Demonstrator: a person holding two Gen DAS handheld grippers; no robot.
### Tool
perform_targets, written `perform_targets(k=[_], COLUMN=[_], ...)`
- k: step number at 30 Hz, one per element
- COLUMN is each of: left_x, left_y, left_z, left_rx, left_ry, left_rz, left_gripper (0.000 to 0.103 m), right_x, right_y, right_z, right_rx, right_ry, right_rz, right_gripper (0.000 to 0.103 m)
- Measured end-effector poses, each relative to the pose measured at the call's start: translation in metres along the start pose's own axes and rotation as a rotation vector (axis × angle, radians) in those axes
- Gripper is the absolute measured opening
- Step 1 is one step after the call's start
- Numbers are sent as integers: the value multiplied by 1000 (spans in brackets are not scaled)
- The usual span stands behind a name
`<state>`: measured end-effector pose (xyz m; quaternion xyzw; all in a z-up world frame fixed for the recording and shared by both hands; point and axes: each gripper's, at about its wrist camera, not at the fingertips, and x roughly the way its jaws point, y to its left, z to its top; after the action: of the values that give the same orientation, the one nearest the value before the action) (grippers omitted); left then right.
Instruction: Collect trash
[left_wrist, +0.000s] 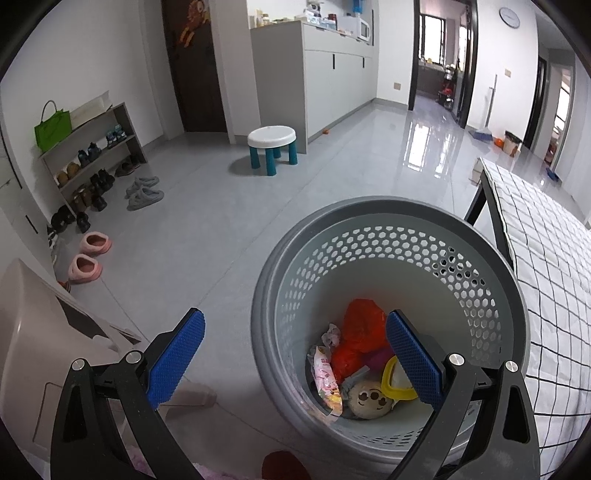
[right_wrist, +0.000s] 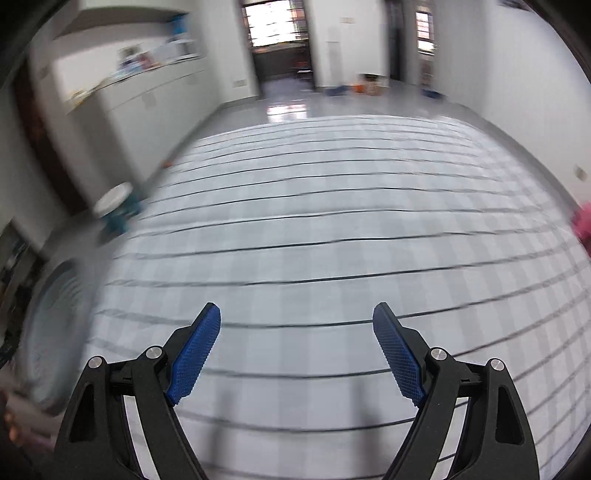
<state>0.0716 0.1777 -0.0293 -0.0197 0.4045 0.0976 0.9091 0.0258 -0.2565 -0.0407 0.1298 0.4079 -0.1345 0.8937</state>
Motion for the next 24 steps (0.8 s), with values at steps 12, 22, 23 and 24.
perform_targets(k=[12, 22, 23, 24], left_x=[-37, -59, -59, -59], left_y=[-4, 12, 15, 18], left_z=[-21, -25, -24, -22], left_rx=[9, 13, 11, 10], left_ry=[-76, -116, -118, -123], left_rz=[-32, 3, 6, 10], left_gripper=[97, 97, 97, 97], right_x=[36, 46, 48, 48], right_y=[-121, -133, -133, -131], right_z=[18, 14, 16, 18], right_rx=[151, 181, 187, 190], right_ry=[43, 56, 56, 57], right_rz=[-229, -287, -289, -292], right_gripper=[82, 95, 95, 95])
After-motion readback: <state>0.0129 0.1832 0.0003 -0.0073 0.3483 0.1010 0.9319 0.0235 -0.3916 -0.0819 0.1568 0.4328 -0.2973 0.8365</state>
